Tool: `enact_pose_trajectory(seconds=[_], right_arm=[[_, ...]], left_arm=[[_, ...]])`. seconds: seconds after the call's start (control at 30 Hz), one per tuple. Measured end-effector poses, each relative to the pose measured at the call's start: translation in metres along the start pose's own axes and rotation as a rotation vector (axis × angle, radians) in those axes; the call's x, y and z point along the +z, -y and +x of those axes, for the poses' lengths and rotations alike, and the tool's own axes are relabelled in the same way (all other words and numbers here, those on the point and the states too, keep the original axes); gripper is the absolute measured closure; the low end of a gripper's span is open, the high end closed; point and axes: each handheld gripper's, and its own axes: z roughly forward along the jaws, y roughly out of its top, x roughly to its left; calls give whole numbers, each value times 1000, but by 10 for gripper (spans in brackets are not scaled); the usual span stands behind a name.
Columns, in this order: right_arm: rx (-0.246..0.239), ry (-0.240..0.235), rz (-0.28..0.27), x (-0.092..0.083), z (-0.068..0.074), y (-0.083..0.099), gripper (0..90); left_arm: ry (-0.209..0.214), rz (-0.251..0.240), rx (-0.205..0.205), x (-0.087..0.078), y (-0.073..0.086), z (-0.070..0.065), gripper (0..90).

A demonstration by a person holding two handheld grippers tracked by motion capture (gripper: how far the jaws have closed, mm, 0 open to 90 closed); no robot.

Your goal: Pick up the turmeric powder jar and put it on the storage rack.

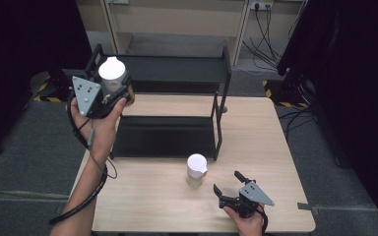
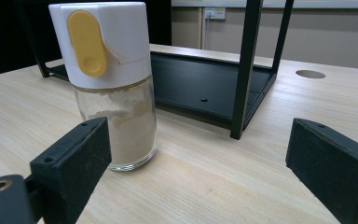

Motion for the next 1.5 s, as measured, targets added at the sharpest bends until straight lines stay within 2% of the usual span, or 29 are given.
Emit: enact_pose_trajectory(seconds=[0.43,0.9,1.5], right_arm=[[-1,1,-1,0,0,0,71],[1,1,3,0,0,-1,71],[2,-1,2,0,0,0,71]], left_arm=[[-16,-6,2,6,-13,2,308],[-16,-7,7,13,-24,4,308],[-34,-8,22,29,-38,2,308]])
